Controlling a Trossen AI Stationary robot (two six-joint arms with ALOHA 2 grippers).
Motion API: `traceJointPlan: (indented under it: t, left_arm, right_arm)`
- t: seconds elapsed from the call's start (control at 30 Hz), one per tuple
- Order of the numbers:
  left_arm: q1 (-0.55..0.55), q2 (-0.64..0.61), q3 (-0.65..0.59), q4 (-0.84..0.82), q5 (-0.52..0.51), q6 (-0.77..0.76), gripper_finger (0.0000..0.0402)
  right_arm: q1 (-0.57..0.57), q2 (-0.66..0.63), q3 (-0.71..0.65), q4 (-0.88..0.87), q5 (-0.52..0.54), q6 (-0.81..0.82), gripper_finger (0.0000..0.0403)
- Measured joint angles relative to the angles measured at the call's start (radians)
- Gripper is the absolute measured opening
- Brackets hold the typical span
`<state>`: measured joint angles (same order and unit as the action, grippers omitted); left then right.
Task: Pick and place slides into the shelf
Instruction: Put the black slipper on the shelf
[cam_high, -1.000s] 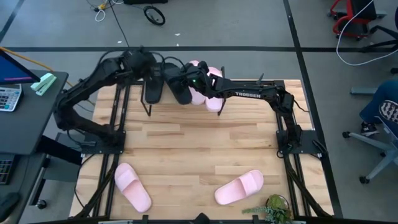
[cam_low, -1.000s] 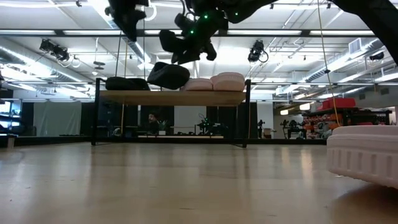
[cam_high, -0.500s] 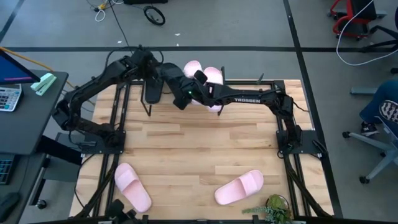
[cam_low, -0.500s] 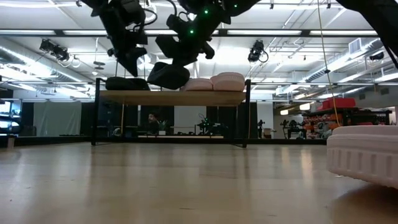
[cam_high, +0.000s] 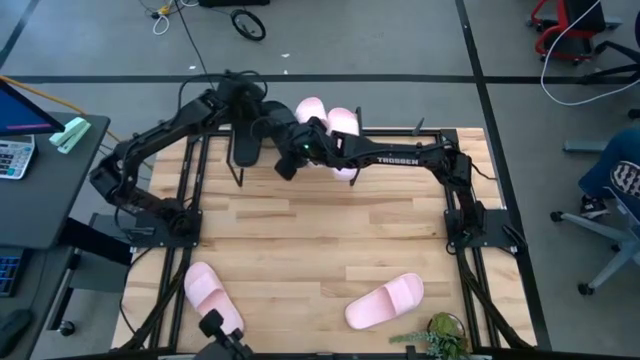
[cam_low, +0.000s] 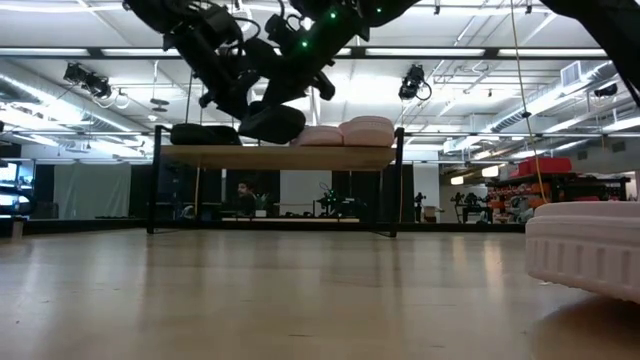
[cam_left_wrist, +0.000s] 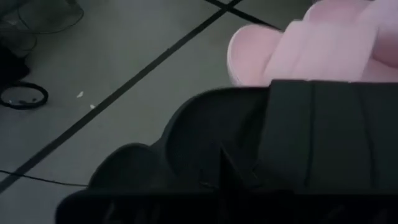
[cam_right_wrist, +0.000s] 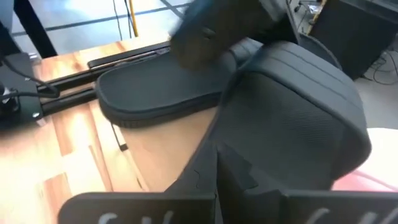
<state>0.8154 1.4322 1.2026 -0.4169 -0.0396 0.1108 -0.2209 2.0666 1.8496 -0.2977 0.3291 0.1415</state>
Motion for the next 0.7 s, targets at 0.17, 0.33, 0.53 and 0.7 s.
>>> traceJointPlan:
  t: [0.17,0.33,0.53,0.7]
  left_arm:
    - [0.0,0.003,0.0,0.001,-0.009,0.005,0.0004]
    - [-0.003,-0.038,0.0,-0.021,-0.01,0.004,0.0005]
    - [-0.045,-0.052,0.001,-0.031,-0.017,-0.03,0.0006]
    - [-0.091,-0.045,0.002,-0.078,-0.032,-0.073,0.0004]
  right_arm:
    - [0.011,0.0,0.0,-0.005,-0.001,-0.032,0.0002]
    - [0.017,0.0,0.0,-0.016,0.007,-0.055,0.0002]
    - [0.006,0.0,0.0,-0.028,0.049,-0.034,0.0002]
    - [-0.001,0.0,0.0,-0.028,0.051,-0.015,0.0002]
